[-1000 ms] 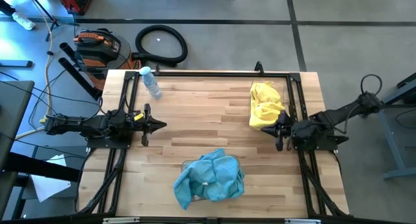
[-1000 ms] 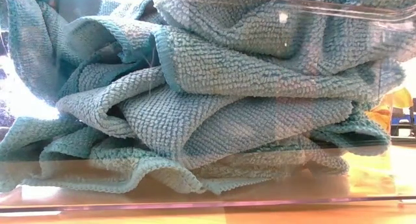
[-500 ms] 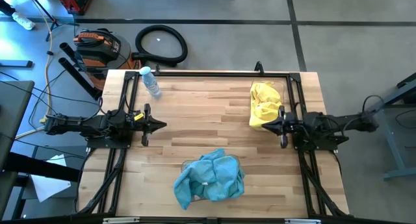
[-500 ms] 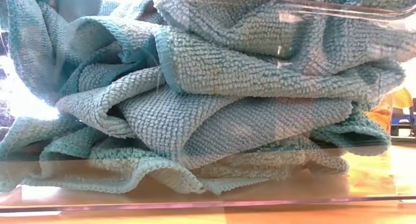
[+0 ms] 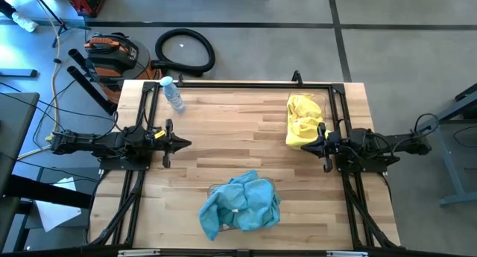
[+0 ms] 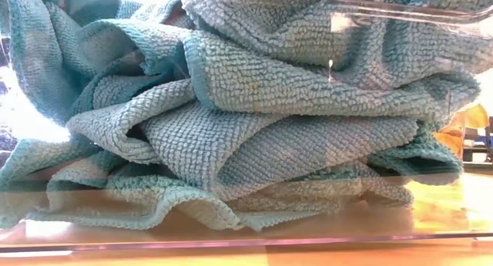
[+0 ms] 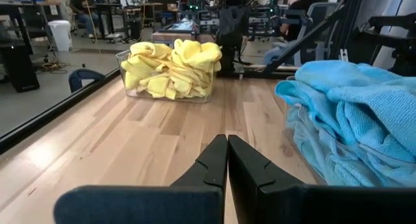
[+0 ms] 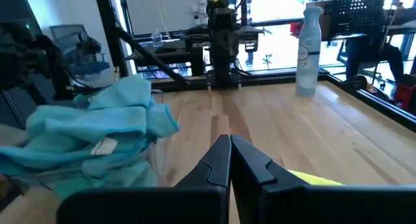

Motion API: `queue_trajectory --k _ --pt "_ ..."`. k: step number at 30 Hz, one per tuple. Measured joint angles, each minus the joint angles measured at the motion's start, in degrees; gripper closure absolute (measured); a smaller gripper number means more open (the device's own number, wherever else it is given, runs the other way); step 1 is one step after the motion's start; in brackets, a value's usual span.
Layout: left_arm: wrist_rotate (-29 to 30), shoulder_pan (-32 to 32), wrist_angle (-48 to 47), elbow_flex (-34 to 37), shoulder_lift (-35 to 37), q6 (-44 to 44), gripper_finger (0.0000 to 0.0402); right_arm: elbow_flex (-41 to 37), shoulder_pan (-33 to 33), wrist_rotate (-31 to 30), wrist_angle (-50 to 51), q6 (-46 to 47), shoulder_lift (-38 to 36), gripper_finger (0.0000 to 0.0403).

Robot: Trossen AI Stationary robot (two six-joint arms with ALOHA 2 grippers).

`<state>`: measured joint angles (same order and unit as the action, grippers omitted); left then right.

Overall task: Sort microfiber towel by color & place in baskets
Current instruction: Return to Home Position

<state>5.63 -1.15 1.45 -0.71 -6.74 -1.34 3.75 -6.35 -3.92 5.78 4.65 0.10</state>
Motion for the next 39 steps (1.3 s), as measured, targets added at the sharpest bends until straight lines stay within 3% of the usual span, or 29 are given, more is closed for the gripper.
queue_trajectory --k 26,39 --pt "0.13 -0.02 -0.10 0.00 0.00 0.00 0.0401 -0.04 0.00 -0.07 1.99 -2.15 0.28 0.0403" --pt "0.13 -0.02 -0.10 0.00 0.00 0.00 0.0401 -0.04 0.00 0.00 2.07 -8.23 0.31 0.0403"
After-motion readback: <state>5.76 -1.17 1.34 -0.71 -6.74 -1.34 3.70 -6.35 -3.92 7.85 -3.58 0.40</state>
